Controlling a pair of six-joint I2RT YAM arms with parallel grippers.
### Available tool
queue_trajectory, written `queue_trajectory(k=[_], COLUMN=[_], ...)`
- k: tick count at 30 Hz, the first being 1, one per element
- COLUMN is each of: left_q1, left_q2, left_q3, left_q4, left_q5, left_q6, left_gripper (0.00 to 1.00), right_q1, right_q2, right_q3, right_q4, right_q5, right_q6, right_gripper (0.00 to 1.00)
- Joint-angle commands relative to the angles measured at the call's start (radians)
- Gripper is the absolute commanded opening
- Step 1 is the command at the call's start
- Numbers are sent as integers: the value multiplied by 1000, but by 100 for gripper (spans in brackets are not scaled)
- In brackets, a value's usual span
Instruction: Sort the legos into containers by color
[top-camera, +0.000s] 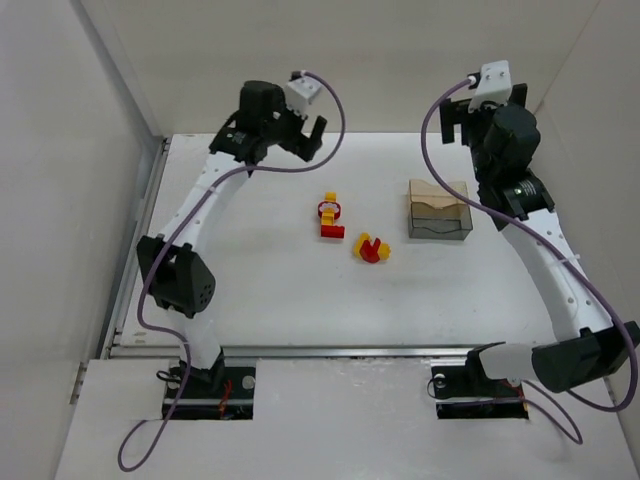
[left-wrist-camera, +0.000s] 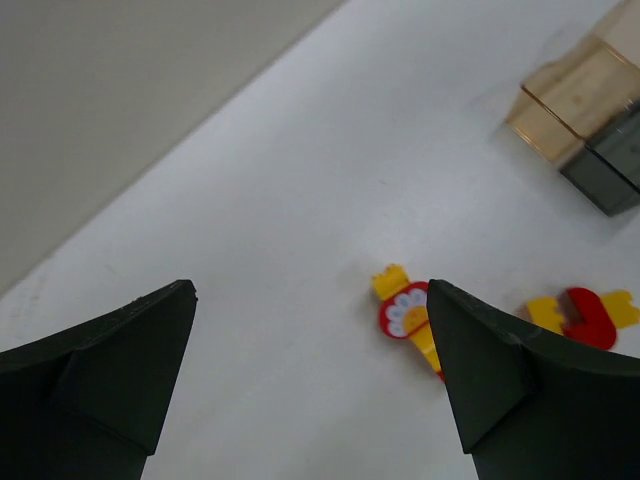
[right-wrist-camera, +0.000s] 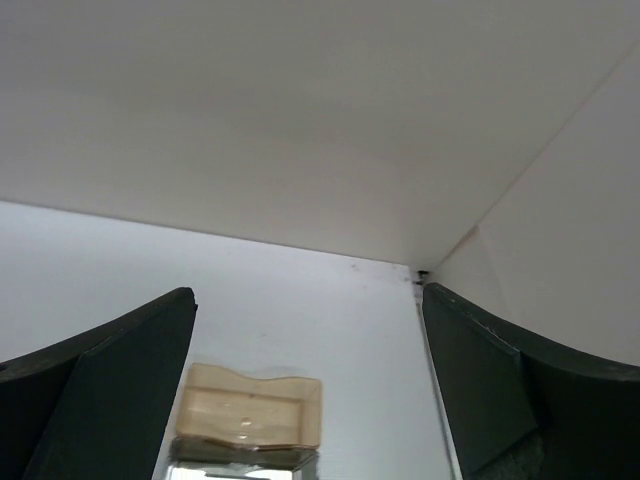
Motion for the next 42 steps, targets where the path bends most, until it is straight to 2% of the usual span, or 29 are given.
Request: queue_trajectory(k=[1, 3, 5, 6, 8, 9, 10, 11, 12, 13, 14, 15, 16, 17, 19, 23, 27, 34, 42], left_q1=[-92, -102, -113, -135, -158, -159, -184, -197, -211, -220, -231, -231, -247, -267, -287, -287, -287, -297, -297], left_q2=[18, 19, 5, -29, -60, -60, -72, -63, -43, 12, 44, 75, 103, 135, 135, 146, 215, 380, 413], left_q3=[-15, -15, -15, -27, -117, -155, -195, -244, -228, -192, -146, -68, -46, -45, -90, -81, -61, 1, -21], left_q4=[-80, -62, -10, 10, 117, 168, 232, 353, 343, 292, 217, 76, 25, -12, -59, -128, -128, -217, -160], left_q5=[-9, -75, -151, -174, -280, -416, -519, -650, -843, -874, -874, -888, -914, -914, -890, -603, -535, -593, -602], left_q6=[-95, -70, 14, 200, 320, 340, 323, 199, 158, 126, 97, 10, -40, -86, -205, -374, -447, -485, -485], left_gripper=[100, 100, 100, 100, 100, 100, 100, 100, 100, 100, 100, 97, 95, 94, 99, 99, 99, 99, 99], right_q1=[28, 28, 28, 57, 87, 97, 110, 110, 110, 110, 110, 110, 110, 110, 110, 110, 133, 151, 151], right_q2=[-72, -81, -72, -60, -2, 18, 33, 44, 44, 44, 44, 35, 26, 26, 17, 4, -15, -48, -86], right_q3=[-32, -41, -53, -53, -44, -32, -20, 3, 3, 16, 16, 16, 16, 16, -7, -52, -105, -156, -208], right_q4=[-2, -2, -2, -2, -2, -2, -2, -2, -2, -2, -2, -2, -2, -2, -2, -2, -2, -2, -2], right_q5=[-111, -145, -98, 24, 178, 242, 322, 333, 333, 273, 233, 193, 147, 63, 16, -21, -68, -70, -79], right_q6=[81, 102, 72, 53, 0, -10, -10, -10, 10, 28, 47, 88, 104, 119, 182, 274, 286, 318, 329], right_gripper=[100, 100, 100, 100, 100, 100, 100, 100, 100, 100, 100, 100, 100, 100, 100, 100, 100, 100, 100])
